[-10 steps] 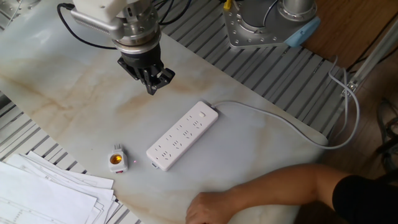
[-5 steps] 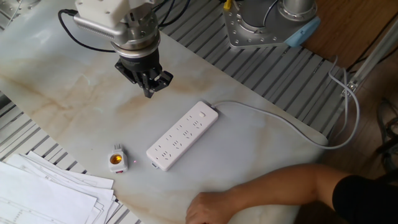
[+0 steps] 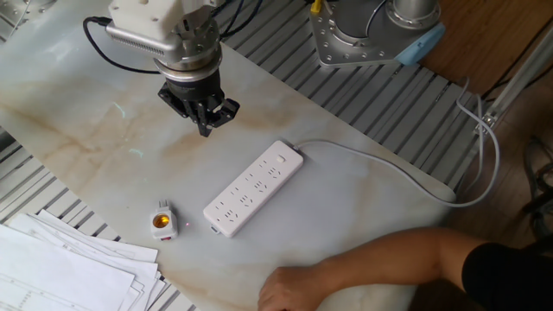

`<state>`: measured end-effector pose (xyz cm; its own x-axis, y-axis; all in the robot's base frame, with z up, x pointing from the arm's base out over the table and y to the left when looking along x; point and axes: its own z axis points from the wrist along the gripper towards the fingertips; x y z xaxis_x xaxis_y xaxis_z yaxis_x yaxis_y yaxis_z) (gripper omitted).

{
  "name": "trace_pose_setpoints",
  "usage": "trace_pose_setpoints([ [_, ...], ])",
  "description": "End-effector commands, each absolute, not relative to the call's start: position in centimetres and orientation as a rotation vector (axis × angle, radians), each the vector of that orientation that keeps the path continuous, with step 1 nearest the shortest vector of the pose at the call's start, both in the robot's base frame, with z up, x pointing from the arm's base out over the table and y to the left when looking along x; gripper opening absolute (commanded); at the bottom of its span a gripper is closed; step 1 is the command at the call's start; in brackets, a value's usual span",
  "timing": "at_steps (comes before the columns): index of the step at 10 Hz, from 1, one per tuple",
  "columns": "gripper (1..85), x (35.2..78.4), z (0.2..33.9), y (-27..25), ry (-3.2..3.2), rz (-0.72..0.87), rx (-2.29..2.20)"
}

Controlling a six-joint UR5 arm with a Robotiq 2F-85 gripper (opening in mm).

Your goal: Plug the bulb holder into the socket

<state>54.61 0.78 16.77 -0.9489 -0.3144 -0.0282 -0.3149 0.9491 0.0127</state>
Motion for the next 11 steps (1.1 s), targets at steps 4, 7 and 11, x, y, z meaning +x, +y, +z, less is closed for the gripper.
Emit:
trace_pose_setpoints([
  [4,1.3,54.9,15.9,1.2,3.036,0.054,-0.508],
  [7,1.3,54.6,15.5,2.1,3.051,0.117,-0.415],
  [11,1.3,54.5,14.9,3.7,3.037,0.219,-0.315],
])
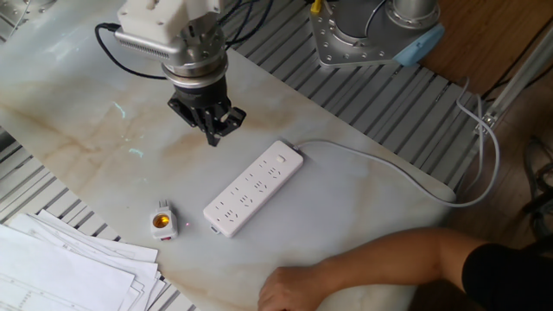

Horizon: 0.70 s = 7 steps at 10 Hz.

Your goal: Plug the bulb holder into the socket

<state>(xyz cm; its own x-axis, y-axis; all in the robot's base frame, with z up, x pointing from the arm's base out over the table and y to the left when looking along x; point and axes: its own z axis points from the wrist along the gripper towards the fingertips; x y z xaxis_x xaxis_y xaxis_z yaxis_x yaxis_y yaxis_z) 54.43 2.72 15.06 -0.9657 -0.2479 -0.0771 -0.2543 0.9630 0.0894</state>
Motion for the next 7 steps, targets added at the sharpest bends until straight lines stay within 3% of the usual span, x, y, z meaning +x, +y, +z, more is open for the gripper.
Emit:
trace_pose_setpoints([
  [1,1.3,54.1,14.9,3.3,3.054,0.202,-0.323],
  [4,1.3,53.8,16.4,1.9,3.075,0.114,-0.437],
  [7,3.3,54.4,17.7,2.8,3.058,0.140,-0.494],
])
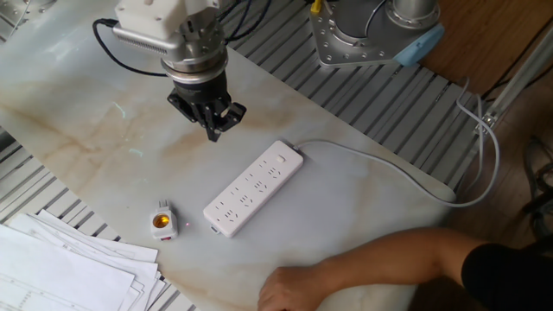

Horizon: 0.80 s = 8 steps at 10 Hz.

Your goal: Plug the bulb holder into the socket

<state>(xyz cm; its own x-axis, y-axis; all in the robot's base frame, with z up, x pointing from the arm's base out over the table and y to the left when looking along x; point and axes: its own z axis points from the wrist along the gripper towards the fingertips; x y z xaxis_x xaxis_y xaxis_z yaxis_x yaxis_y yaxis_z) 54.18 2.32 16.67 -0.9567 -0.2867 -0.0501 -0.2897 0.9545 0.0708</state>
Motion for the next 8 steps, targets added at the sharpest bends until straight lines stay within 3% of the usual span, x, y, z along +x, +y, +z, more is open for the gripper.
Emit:
trace_pose_setpoints([
  [1,3.7,53.9,17.7,3.1,3.075,0.160,-0.496],
  [8,5.3,53.7,18.0,2.6,3.087,0.139,-0.456],
])
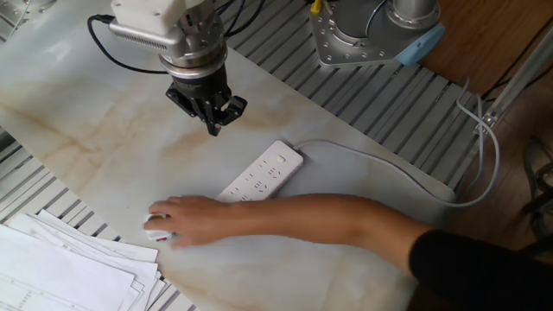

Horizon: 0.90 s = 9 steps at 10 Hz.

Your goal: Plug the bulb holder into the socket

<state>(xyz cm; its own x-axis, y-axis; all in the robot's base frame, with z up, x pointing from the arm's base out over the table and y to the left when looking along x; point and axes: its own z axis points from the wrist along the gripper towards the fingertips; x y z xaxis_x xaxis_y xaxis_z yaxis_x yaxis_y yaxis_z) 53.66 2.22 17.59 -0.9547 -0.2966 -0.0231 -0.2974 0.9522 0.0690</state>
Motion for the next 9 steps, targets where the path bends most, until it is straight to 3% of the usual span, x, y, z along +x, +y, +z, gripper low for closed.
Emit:
trace_pose_setpoints([
  [1,6.0,53.4,18.0,2.7,3.095,0.147,-0.458],
  [6,4.3,52.9,17.9,0.8,3.129,0.040,-0.468],
  [7,6.0,53.2,17.9,0.2,3.107,-0.001,-0.547],
  [9,17.0,55.2,17.1,1.1,3.100,0.037,-0.625],
])
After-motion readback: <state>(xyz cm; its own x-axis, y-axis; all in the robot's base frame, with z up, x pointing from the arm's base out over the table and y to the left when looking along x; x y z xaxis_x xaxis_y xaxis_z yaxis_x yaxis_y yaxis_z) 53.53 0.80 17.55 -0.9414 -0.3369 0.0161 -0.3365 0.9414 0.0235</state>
